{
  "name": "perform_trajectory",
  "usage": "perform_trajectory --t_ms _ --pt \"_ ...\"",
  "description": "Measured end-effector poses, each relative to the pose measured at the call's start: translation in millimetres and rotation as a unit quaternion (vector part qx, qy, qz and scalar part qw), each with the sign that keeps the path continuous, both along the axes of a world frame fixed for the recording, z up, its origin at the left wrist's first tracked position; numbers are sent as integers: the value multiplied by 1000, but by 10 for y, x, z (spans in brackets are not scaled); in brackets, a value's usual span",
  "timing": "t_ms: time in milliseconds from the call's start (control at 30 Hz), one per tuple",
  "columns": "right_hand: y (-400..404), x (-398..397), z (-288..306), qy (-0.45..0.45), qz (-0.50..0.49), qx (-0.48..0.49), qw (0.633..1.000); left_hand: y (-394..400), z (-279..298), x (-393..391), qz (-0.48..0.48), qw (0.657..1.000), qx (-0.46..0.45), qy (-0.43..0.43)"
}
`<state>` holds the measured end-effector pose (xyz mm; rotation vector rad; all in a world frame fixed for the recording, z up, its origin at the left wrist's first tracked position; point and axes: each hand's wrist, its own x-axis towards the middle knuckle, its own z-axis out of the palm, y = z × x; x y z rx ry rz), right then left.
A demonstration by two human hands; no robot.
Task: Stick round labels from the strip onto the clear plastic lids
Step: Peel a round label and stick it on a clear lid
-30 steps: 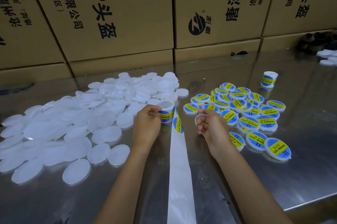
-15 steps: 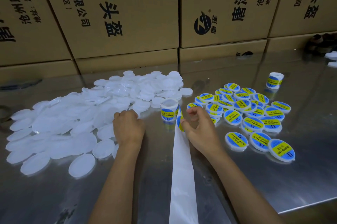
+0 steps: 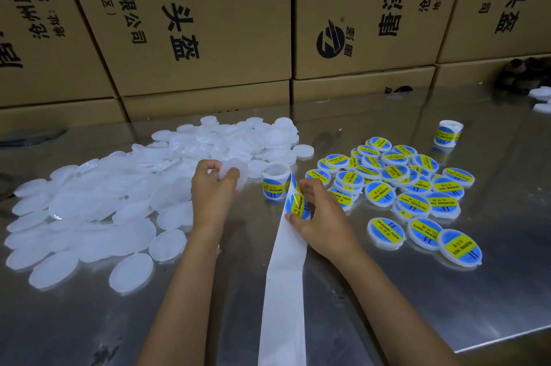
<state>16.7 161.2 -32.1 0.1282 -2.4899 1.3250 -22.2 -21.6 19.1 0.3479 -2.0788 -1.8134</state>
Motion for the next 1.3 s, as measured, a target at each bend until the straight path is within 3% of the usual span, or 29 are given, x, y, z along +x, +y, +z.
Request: perform_trajectory --t_ms 67,167,467,733,933,1300 --pt "3 -6 -4 12 -7 -3 1000 33 47 22 -78 987 135 -21" --pt "4 -2 3 35 -20 4 999 110 51 41 -197 958 205 -21" --pt "-11 21 30 65 -27 22 997 400 -63 54 -246 950 191 -9" --pt "-21 71 77 65 0 33 997 437 -82 95 -250 964 92 16" --pt "-29 82 122 33 3 -46 998 402 -89 81 -202 977 62 27" --pt "-21 106 244 -4 -4 -189 982 316 -152 -12 -211 975 66 25"
